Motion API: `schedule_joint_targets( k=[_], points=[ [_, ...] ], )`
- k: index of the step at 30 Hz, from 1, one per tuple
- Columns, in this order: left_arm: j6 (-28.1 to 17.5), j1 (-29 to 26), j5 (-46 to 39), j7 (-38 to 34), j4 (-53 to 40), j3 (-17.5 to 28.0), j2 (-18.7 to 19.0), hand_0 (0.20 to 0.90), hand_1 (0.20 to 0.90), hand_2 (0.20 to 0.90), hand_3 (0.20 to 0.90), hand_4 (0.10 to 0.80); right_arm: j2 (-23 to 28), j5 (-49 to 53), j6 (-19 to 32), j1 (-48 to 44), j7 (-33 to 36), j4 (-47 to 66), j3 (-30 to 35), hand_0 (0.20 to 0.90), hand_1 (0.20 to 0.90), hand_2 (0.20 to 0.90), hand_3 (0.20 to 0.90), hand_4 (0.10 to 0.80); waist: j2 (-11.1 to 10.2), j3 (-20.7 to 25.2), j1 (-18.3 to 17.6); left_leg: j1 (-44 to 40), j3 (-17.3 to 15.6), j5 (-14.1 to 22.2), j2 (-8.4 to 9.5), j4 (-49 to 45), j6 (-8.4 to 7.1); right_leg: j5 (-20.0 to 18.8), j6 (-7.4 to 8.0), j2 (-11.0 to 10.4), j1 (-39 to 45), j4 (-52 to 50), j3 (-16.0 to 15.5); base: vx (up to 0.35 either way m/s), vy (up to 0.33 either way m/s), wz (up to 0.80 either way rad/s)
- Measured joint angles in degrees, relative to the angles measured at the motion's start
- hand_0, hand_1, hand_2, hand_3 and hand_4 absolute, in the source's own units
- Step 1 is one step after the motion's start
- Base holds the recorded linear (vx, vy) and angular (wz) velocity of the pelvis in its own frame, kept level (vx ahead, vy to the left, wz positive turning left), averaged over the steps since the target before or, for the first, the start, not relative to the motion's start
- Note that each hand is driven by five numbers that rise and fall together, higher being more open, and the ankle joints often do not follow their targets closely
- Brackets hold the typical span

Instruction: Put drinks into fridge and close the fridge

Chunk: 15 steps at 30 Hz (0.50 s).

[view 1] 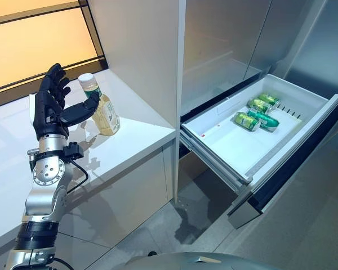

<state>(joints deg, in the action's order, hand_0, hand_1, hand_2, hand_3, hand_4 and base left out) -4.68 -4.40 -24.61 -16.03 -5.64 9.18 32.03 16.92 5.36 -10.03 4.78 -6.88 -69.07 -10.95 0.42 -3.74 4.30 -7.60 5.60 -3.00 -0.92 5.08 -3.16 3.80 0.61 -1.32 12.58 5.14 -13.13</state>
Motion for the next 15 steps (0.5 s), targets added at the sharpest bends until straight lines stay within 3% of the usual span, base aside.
schedule_joint_targets(
  k=[15],
  points=[
    [4.6,-1.3,-0.1,0.7,2.3,-0.3,0.0,0.9,0.9,0.9,0.9,0.8,0.2,0.0,-1.2,-0.3,0.0,0.0,0.0,0.9,0.9,0.9,0.9,0.8,0.3,-0.2,-0.6,-0.6,-0.8,0.0,-0.04,0.0,0.01,-0.1,0.0,0.0,0.5,0.1,0.5,0.0,0.0,0.0]
  ],
)
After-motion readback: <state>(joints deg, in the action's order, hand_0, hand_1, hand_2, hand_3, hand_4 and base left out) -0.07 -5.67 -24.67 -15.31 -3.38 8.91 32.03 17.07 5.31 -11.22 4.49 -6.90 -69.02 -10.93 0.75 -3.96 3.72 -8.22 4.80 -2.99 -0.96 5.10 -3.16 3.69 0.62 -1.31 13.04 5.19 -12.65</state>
